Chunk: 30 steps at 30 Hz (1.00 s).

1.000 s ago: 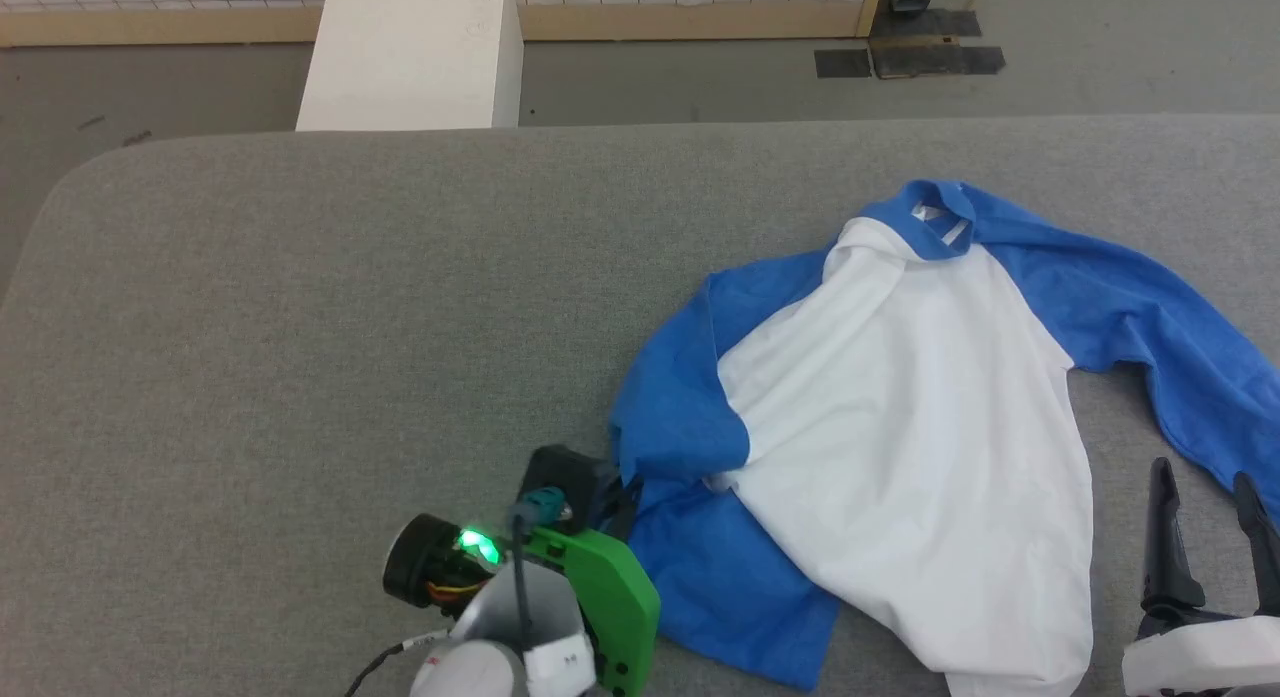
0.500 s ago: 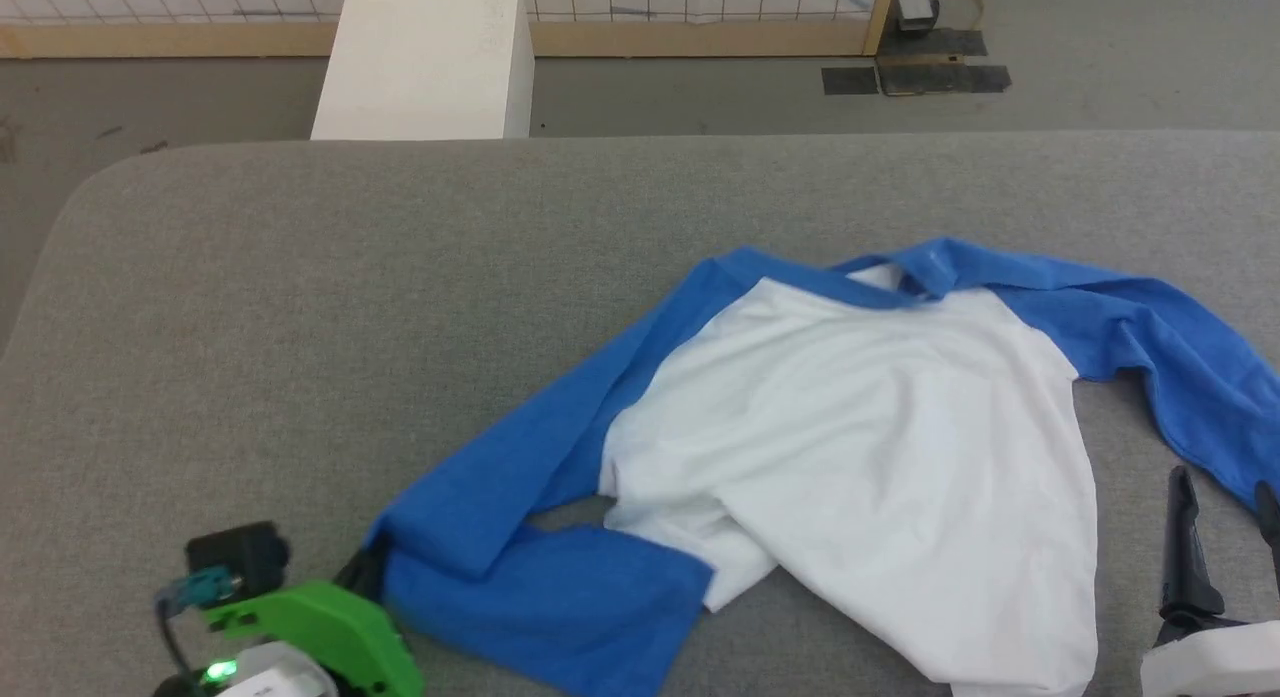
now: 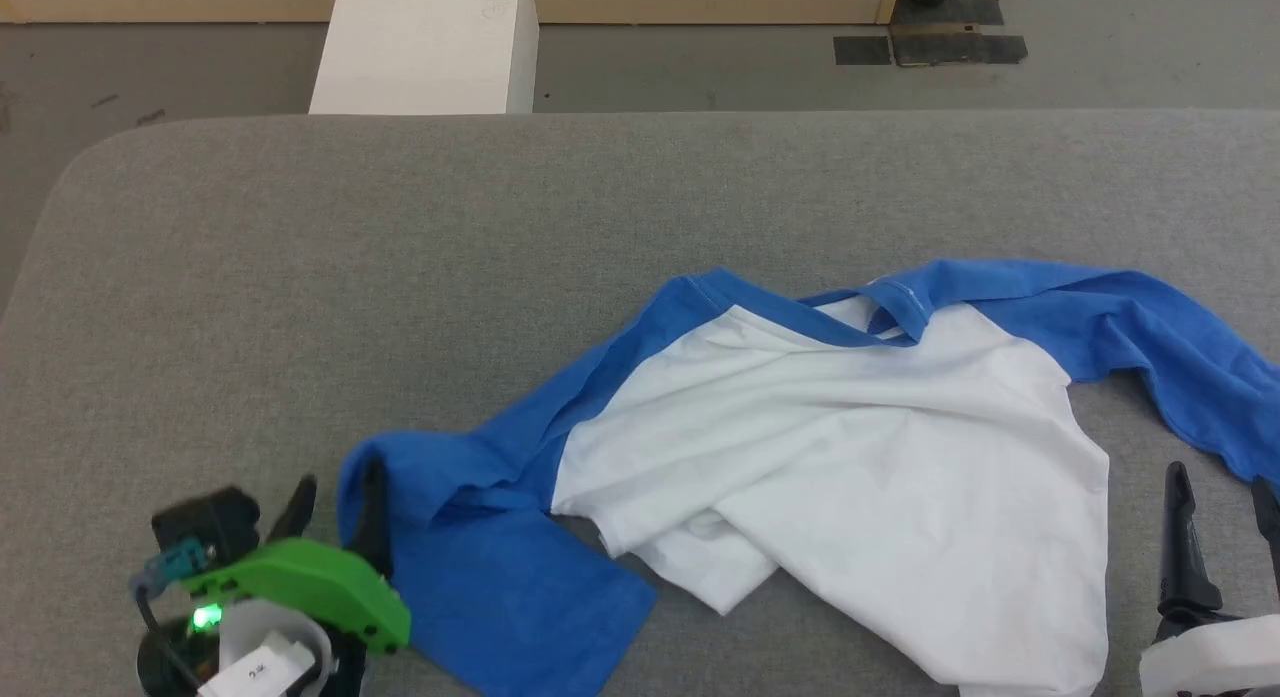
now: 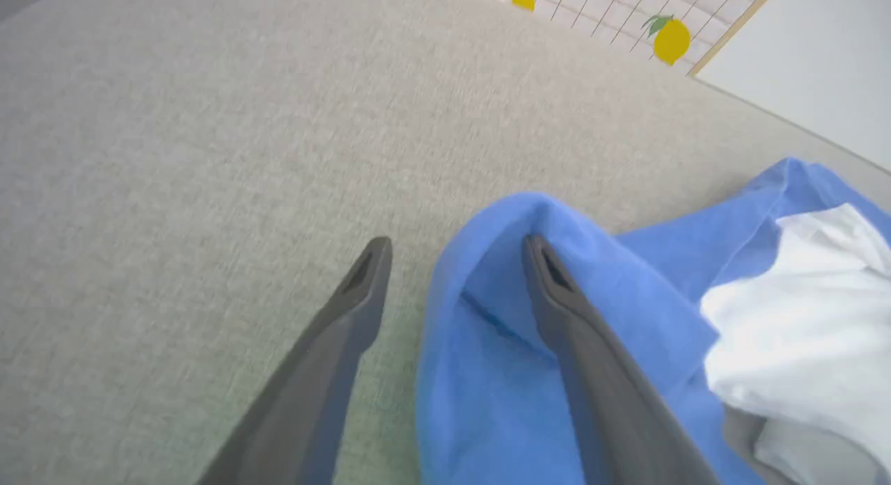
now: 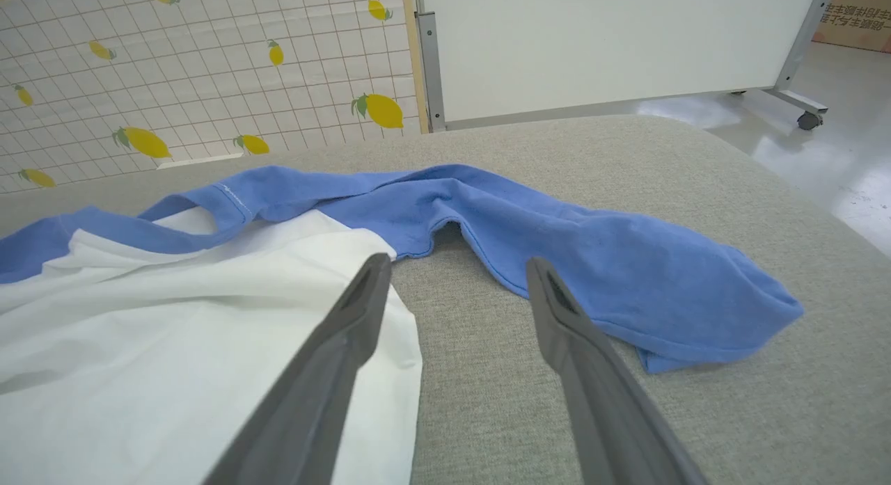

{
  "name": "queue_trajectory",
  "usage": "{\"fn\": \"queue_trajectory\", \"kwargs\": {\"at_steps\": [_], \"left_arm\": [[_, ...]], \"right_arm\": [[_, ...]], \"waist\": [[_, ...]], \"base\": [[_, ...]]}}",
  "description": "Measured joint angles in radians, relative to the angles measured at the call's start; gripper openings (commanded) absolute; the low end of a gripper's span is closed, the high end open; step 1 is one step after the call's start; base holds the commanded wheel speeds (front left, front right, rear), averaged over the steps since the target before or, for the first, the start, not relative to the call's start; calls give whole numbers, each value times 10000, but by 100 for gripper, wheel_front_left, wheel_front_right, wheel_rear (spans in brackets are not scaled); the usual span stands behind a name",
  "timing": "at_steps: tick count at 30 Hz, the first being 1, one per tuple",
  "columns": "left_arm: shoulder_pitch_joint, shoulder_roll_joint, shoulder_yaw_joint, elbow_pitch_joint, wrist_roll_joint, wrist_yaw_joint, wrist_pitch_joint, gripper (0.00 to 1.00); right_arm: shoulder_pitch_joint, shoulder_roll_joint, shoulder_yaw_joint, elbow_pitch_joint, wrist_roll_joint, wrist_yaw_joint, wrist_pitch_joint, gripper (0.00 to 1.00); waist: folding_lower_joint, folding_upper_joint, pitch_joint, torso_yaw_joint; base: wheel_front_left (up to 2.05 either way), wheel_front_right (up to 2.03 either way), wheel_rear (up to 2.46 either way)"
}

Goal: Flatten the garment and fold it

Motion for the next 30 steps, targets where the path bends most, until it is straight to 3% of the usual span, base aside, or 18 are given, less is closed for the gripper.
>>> {"fn": "queue_trajectory", "kwargs": {"at_steps": [5, 9, 16, 23, 24, 25, 26, 30], "left_arm": [[-208, 222, -686, -1862, 658, -75, 422, 100], [-267, 382, -1384, -2416, 1129, -79, 1152, 100], [-268, 1179, -2685, -1440, 2489, -341, 2688, 100], [-571, 1572, -2878, -593, 3262, -165, 2888, 99], [-605, 1578, -2871, -516, 3256, -165, 2842, 66], [-641, 1557, -2828, -477, 3218, -157, 2725, 10], [-678, 1547, -2801, -479, 3214, -153, 2625, 0], [-721, 1342, -2617, -708, 2736, -157, 2462, 0]], "right_arm": [[0, 0, 6, 35, 19, 0, 0, 100], [-30, 0, 123, 151, 79, 0, -17, 100], [-144, 2, 247, 349, 186, 0, -119, 100], [-205, 0, 226, 403, 186, 0, -196, 100], [-216, 0, 224, 410, 186, 0, -196, 100], [-230, 0, 222, 412, 186, 0, -196, 100], [-245, 0, 211, 412, 184, 0, -196, 100], [-254, 0, 155, 412, 184, 0, -196, 100]], "waist": [[1, 0, -35, -1], [0, 0, -13, -46], [0, 0, 75, -262], [0, 0, 229, -398], [0, 0, 240, -408], [0, 0, 251, -418], [0, 0, 258, -423], [0, 0, 254, -390]], "base": [[0, 0, 0], [0, 0, 0], [0, 0, 0], [0, 0, 0], [0, 0, 0], [0, 0, 0], [0, 0, 0], [0, 0, 0]]}}
